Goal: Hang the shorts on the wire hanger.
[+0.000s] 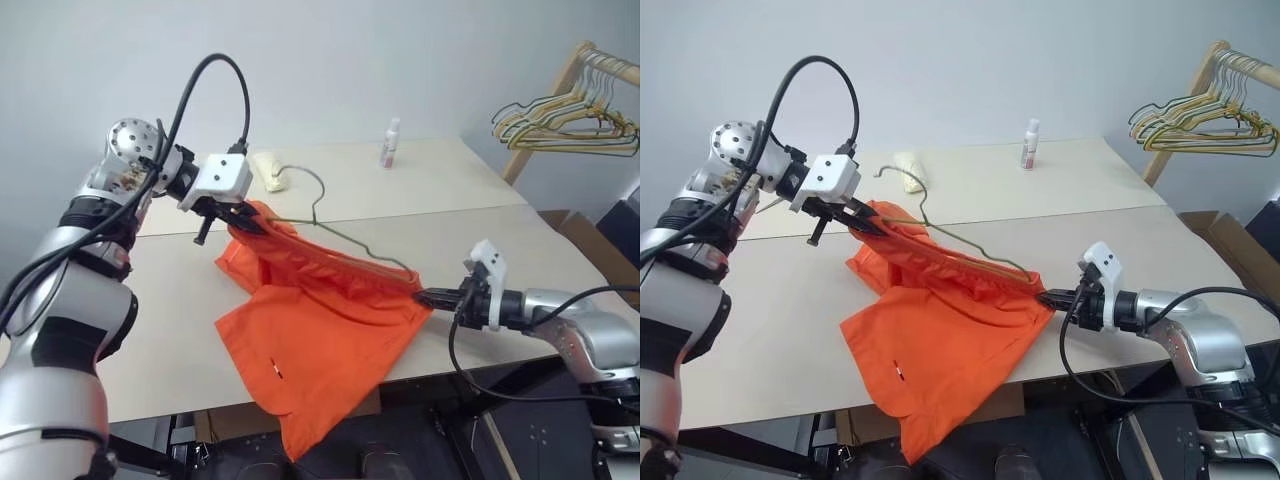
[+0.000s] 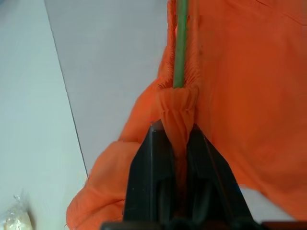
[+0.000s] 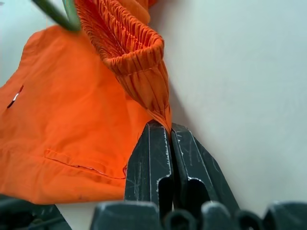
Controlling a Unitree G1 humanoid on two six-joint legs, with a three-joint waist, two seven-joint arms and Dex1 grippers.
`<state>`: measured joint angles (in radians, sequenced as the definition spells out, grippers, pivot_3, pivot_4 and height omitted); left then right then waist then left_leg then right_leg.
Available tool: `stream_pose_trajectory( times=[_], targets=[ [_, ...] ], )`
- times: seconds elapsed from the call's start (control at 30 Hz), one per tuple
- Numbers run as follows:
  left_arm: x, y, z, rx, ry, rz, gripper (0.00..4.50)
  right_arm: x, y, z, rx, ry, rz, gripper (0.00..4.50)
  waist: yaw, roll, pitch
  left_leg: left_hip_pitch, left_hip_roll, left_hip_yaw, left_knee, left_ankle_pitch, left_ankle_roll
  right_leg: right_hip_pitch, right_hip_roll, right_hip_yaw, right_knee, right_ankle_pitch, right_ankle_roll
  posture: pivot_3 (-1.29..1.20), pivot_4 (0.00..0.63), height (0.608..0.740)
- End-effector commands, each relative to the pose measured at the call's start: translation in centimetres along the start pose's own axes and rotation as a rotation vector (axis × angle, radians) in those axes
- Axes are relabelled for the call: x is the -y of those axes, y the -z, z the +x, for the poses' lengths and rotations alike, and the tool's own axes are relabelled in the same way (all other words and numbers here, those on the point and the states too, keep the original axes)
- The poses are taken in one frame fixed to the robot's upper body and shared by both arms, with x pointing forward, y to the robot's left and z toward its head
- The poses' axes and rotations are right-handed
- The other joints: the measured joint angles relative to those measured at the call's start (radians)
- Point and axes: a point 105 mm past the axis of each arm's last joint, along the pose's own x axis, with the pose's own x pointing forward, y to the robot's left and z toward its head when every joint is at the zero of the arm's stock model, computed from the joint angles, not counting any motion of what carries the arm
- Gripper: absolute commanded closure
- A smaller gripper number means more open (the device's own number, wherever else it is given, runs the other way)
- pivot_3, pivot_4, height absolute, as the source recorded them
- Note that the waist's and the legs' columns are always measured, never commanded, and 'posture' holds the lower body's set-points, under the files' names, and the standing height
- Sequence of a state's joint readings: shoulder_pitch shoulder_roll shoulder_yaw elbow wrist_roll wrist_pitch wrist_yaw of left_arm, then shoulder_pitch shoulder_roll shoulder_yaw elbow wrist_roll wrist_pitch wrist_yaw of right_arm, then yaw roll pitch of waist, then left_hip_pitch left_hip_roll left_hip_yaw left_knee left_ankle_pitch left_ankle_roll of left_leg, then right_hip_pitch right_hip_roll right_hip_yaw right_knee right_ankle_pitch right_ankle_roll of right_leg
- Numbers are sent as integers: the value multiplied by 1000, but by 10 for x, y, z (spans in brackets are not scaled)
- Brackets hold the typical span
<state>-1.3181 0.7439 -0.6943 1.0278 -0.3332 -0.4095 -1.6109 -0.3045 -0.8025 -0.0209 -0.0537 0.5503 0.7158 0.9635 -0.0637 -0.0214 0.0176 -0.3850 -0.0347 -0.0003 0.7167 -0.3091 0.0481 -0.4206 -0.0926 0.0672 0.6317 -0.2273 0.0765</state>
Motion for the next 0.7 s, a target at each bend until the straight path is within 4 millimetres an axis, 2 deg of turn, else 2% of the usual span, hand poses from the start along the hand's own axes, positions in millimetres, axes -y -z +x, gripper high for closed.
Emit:
stream_pose_trajectory(
  times=[0.03,0.2,0.33,0.53,0.7],
  targets=[
    [0,8,-19,-44,-43,-37,4500,12,-5,-14,-36,55,-68,4395,4,0,0,0,0,0,0,0,0,0,0,0,0,0,0,-21,0,740],
    [-1,12,-17,-46,-55,-69,4500,8,-15,-18,-43,42,-130,4395,15,0,0,0,-1,0,1,0,0,0,0,0,0,0,0,-22,0,740],
    [-3,11,-16,-6,-81,-85,4500,8,-14,-20,-58,44,-145,4395,19,0,0,0,0,0,1,0,0,0,0,0,0,0,0,-28,0,740],
    [4,22,-14,-67,-49,-82,4500,9,-14,-24,-70,69,-185,4395,19,0,0,-1,-1,1,2,0,0,0,0,0,0,0,0,-33,0,740],
    [10,32,-14,-181,-3,-35,4500,7,-35,-31,-51,76,-265,4395,19,0,0,-1,-1,1,2,0,0,0,0,0,-1,0,0,-36,0,740]
  ],
)
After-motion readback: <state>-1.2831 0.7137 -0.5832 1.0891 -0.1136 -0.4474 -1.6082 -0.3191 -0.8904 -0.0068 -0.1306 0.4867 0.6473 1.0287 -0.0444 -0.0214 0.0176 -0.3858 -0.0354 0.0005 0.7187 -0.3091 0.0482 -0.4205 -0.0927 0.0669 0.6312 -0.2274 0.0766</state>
